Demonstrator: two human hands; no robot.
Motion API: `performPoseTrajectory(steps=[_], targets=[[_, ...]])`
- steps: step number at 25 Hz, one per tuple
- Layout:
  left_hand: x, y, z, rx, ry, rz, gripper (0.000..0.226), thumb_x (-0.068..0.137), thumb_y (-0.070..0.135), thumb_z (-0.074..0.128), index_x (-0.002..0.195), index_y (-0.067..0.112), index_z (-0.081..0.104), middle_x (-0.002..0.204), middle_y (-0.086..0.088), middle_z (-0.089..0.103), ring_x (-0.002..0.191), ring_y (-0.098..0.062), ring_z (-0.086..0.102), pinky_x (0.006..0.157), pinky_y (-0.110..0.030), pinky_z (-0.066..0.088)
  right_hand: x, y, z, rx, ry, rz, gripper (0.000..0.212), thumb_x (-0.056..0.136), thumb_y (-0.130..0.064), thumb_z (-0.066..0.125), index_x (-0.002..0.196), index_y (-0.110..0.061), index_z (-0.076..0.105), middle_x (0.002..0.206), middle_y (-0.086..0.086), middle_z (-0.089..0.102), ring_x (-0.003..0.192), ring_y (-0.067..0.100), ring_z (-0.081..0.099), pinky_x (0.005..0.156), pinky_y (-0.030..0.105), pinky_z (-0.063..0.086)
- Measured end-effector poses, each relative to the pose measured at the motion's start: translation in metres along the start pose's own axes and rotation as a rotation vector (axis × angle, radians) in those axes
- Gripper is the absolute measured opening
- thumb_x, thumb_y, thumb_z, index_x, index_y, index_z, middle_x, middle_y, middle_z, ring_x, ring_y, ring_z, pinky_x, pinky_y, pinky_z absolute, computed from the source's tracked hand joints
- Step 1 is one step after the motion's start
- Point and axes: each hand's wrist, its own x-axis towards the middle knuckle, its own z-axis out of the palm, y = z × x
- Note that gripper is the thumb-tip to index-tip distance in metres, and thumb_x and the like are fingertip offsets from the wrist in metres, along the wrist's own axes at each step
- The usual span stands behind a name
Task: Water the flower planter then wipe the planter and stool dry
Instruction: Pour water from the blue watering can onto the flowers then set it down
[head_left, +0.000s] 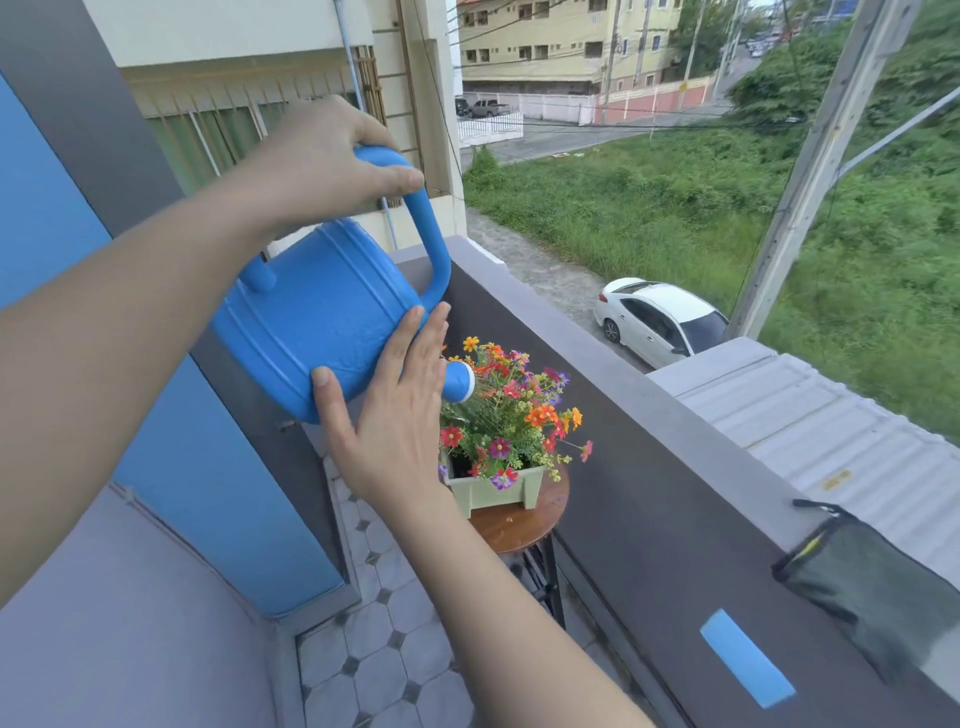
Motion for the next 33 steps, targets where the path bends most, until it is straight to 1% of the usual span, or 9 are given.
performPoseTrajectory(steps=[4, 8, 12, 18, 21, 25, 27, 30, 33], targets=[[0.001, -0.003, -0.002, 0.044, -0.035, -0.009, 0.029, 0.084, 0.044, 0.062, 0.094, 0.017, 0.071, 0.063, 0.001, 0.049, 0.054, -0.013, 0.041, 0.049, -0.024, 0.028, -0.007, -0.007, 0.000, 0.025, -0.031, -0.003, 0.083, 0.091, -0.062, 0.028, 0.143, -0.027, -0.026, 0.150, 0.005, -0.035, 0.139, 0.009, -0.040, 0.113, 0.022, -0.023], [-0.001, 0.004, 0.010, -0.031, -0.123, -0.020, 0.028, 0.082, 0.045, 0.066, 0.094, 0.020, 0.071, 0.079, -0.011, 0.057, 0.062, -0.024, 0.046, 0.051, -0.026, 0.036, -0.022, -0.007, -0.009, 0.051, -0.026, 0.047, 0.081, 0.086, -0.069, 0.016, 0.141, -0.029, -0.029, 0.146, 0.002, -0.043, 0.139, 0.009, -0.041, 0.112, 0.020, -0.025], [0.005, 0.017, 0.014, -0.068, -0.088, -0.005, 0.028, 0.083, 0.044, 0.065, 0.095, 0.019, 0.071, 0.066, -0.002, 0.049, 0.054, -0.019, 0.043, 0.047, -0.024, 0.035, -0.011, 0.002, -0.021, 0.011, 0.008, 0.067, 0.093, 0.092, -0.059, 0.029, 0.143, -0.005, -0.026, 0.151, 0.007, -0.035, 0.143, 0.016, -0.033, 0.113, 0.023, -0.022], [0.009, 0.010, -0.005, -0.004, 0.036, -0.041, 0.035, 0.085, 0.041, 0.063, 0.102, 0.011, 0.068, 0.062, 0.000, 0.042, 0.052, -0.013, 0.036, 0.048, -0.026, 0.028, 0.010, -0.013, -0.023, 0.045, -0.101, 0.029, 0.092, 0.097, -0.043, 0.049, 0.150, -0.006, -0.016, 0.159, 0.014, -0.025, 0.141, 0.011, -0.027, 0.119, 0.039, -0.007], [0.001, 0.001, -0.007, 0.017, -0.016, -0.053, 0.034, 0.084, 0.042, 0.064, 0.099, 0.012, 0.069, 0.059, -0.001, 0.041, 0.049, -0.015, 0.035, 0.047, -0.025, 0.028, -0.002, -0.020, -0.015, 0.078, -0.128, 0.033, 0.093, 0.097, -0.043, 0.050, 0.149, -0.006, -0.018, 0.158, 0.011, -0.028, 0.141, 0.010, -0.029, 0.118, 0.035, -0.010], [-0.002, -0.004, 0.002, -0.028, -0.081, -0.063, 0.032, 0.083, 0.044, 0.064, 0.093, 0.014, 0.069, 0.061, 0.000, 0.038, 0.047, -0.017, 0.035, 0.046, -0.023, 0.029, -0.014, -0.016, -0.014, 0.094, -0.109, 0.054, 0.093, 0.096, -0.043, 0.047, 0.143, -0.009, -0.025, 0.148, 0.004, -0.038, 0.137, 0.010, -0.040, 0.110, 0.022, -0.022], [-0.001, -0.003, 0.006, -0.081, -0.047, -0.077, 0.033, 0.083, 0.044, 0.064, 0.093, 0.012, 0.069, 0.059, -0.001, 0.036, 0.047, -0.017, 0.033, 0.045, -0.023, 0.028, -0.009, -0.012, -0.020, 0.079, -0.104, 0.061, 0.092, 0.096, -0.040, 0.048, 0.146, -0.009, -0.023, 0.150, 0.005, -0.037, 0.138, 0.011, -0.040, 0.111, 0.023, -0.022], [0.000, -0.012, 0.009, -0.210, 0.083, -0.123, 0.031, 0.084, 0.041, 0.064, 0.097, 0.013, 0.069, 0.059, 0.001, 0.036, 0.044, -0.013, 0.032, 0.039, -0.019, 0.029, 0.007, -0.007, -0.026, 0.043, -0.118, 0.050, 0.088, 0.093, -0.034, 0.045, 0.152, -0.008, -0.015, 0.159, 0.016, -0.026, 0.149, 0.020, -0.020, 0.118, 0.033, -0.012], [-0.011, -0.036, 0.009, -0.300, 0.233, -0.190, 0.028, 0.085, 0.041, 0.061, 0.094, 0.016, 0.067, 0.055, 0.003, 0.036, 0.038, -0.007, 0.031, 0.035, -0.018, 0.027, 0.017, -0.008, -0.022, 0.045, -0.166, 0.034, 0.085, 0.088, -0.030, 0.039, 0.153, -0.008, -0.011, 0.161, 0.020, -0.019, 0.150, 0.028, -0.013, 0.120, 0.041, -0.006]])
